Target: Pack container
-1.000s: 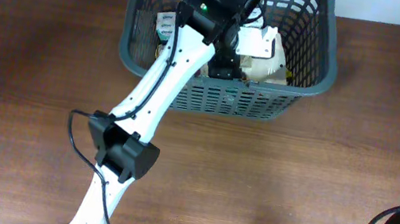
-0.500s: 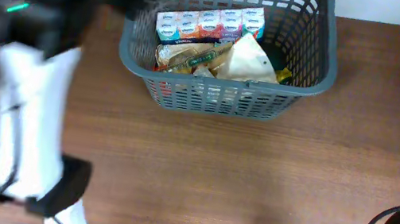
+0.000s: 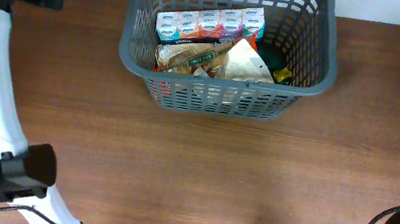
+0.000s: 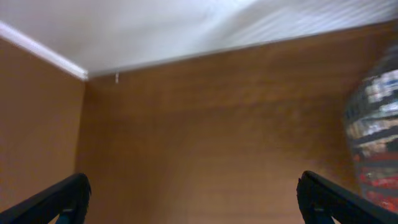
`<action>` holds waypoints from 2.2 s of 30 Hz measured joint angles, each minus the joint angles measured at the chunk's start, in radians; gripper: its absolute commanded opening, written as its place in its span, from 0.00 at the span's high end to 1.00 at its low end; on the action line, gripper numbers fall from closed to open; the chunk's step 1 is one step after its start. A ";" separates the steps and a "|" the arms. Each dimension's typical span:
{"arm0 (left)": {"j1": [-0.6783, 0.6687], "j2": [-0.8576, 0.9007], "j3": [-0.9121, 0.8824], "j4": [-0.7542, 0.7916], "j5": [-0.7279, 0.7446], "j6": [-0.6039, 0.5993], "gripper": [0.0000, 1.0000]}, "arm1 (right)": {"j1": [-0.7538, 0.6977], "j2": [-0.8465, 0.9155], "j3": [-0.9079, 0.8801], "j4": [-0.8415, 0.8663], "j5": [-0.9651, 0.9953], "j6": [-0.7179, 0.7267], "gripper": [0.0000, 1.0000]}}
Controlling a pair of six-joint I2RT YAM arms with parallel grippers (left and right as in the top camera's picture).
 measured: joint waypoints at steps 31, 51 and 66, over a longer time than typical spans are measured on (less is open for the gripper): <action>0.077 0.002 -0.149 -0.005 0.001 -0.071 0.01 | 0.349 -0.759 -0.030 0.061 0.015 -0.011 0.01; 0.077 0.001 -0.150 -0.006 0.001 -0.071 0.01 | 0.419 -1.752 -1.557 0.680 0.269 -0.029 0.01; 0.077 0.001 -0.150 -0.006 0.001 -0.071 0.01 | 0.423 -1.780 -1.772 0.708 0.276 -0.029 0.01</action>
